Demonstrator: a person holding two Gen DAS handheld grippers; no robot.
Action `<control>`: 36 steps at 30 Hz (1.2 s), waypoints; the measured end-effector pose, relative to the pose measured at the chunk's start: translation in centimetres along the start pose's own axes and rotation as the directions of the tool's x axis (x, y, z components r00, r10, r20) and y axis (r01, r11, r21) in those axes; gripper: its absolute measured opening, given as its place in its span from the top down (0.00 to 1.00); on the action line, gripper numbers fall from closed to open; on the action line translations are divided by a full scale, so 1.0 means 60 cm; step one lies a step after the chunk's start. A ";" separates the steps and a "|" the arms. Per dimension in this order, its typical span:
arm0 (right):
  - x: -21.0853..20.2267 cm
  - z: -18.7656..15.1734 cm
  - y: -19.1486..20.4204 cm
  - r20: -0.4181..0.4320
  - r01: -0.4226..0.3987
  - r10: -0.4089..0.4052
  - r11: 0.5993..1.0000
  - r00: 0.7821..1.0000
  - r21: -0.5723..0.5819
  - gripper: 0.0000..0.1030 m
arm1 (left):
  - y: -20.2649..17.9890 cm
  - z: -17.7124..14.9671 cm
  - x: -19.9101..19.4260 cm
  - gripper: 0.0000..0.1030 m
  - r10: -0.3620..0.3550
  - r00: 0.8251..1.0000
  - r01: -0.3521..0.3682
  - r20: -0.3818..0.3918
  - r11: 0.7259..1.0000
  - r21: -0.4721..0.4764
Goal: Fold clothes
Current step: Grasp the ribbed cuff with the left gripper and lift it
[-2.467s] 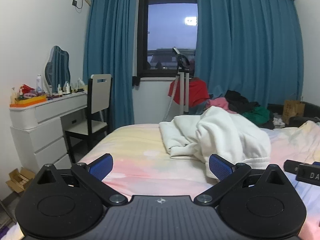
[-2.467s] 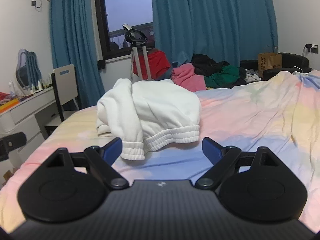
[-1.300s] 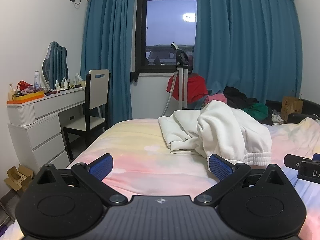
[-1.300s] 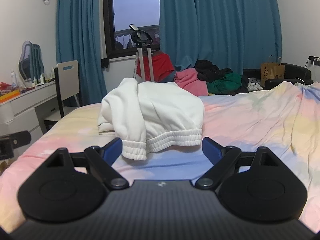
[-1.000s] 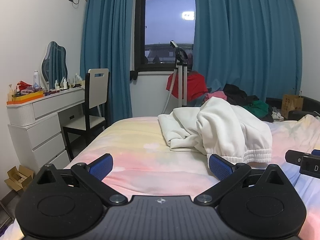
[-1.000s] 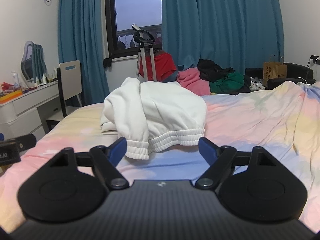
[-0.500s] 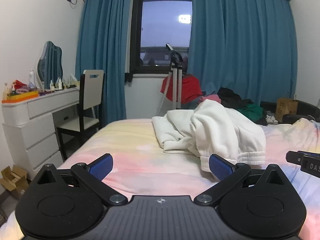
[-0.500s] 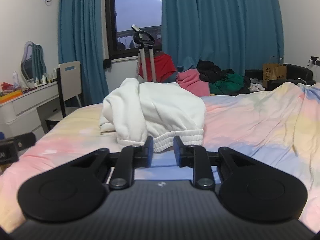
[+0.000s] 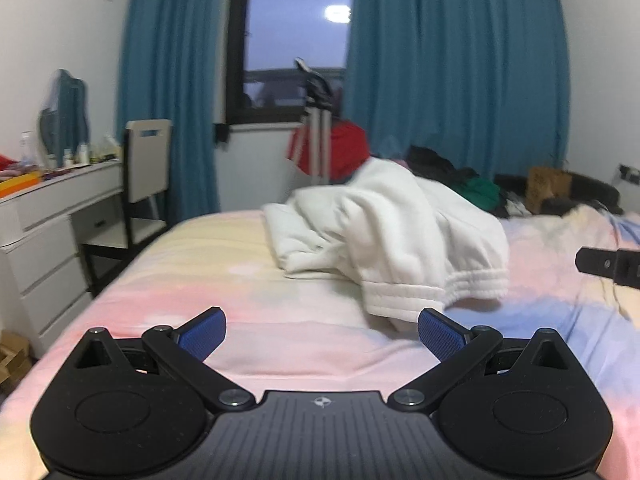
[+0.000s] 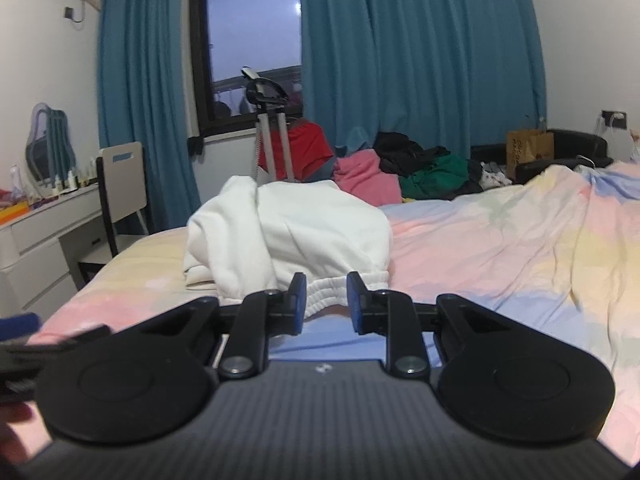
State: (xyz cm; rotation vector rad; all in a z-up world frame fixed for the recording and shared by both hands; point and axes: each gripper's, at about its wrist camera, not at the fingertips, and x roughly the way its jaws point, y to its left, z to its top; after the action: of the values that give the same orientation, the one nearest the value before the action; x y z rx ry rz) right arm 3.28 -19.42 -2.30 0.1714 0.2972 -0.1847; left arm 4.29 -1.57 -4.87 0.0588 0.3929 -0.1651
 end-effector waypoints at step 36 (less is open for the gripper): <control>0.145 -0.048 -0.084 -0.092 -0.274 0.318 0.906 0.943 0.322 0.45 | 0.172 0.111 0.124 0.83 -0.221 0.969 0.247 0.115 0.913 -0.326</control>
State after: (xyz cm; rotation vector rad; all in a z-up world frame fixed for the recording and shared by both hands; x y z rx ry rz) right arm 9.61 -25.10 -8.34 0.5365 0.3804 0.0881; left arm 15.34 6.88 -1.36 -0.3354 0.3468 -0.3339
